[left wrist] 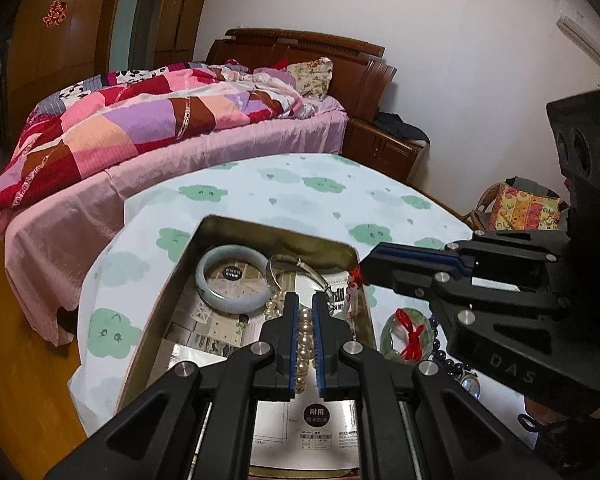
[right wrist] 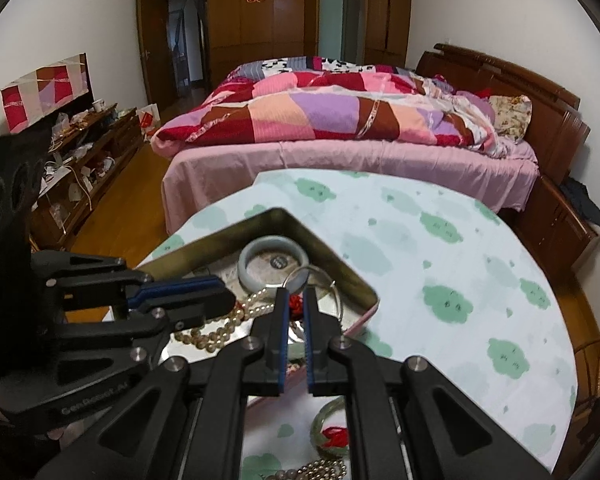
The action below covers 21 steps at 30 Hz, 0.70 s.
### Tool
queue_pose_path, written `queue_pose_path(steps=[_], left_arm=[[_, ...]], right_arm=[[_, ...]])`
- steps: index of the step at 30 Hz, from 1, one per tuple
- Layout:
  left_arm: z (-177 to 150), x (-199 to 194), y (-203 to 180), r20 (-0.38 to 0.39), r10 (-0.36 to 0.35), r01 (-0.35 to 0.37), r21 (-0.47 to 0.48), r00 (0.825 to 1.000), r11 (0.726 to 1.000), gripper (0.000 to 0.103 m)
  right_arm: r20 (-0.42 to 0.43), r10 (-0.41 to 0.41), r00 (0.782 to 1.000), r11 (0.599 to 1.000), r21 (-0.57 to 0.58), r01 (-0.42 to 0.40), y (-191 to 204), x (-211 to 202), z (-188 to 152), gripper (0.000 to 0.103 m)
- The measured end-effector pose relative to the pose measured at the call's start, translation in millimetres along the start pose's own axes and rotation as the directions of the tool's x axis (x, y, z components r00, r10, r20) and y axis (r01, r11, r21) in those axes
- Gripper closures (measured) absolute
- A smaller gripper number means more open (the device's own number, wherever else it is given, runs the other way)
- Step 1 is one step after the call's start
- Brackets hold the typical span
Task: Organize jewelry
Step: 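Carry the pearl strand and bead string over the tin box, then open both tools to drop the strands into the tin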
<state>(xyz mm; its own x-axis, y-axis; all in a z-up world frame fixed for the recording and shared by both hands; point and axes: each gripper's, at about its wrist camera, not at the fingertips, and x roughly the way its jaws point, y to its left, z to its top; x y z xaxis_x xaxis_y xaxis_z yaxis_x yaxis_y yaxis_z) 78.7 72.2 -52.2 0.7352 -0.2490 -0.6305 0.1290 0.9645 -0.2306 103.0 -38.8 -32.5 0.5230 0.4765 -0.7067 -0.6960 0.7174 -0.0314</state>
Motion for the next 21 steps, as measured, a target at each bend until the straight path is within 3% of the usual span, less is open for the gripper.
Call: queue_pose_path(steps=[19, 21], left_arm=[[-4.5, 11.5, -0.8, -0.042, 0.025, -0.025, 0.000, 0.999, 1.000, 0.097], [-3.7, 11.5, 0.3, -0.042, 0.040, -0.040, -0.004, 0.998, 0.999, 0.087]], right_arm=[[-0.057, 0.032, 0.998, 0.999, 0.023, -0.031, 1.2, 19.6, -13.8, 0.092], [-0.048, 0.030, 0.998, 0.999, 0.035, -0.029, -1.1, 19.4, -13.7, 0.079]])
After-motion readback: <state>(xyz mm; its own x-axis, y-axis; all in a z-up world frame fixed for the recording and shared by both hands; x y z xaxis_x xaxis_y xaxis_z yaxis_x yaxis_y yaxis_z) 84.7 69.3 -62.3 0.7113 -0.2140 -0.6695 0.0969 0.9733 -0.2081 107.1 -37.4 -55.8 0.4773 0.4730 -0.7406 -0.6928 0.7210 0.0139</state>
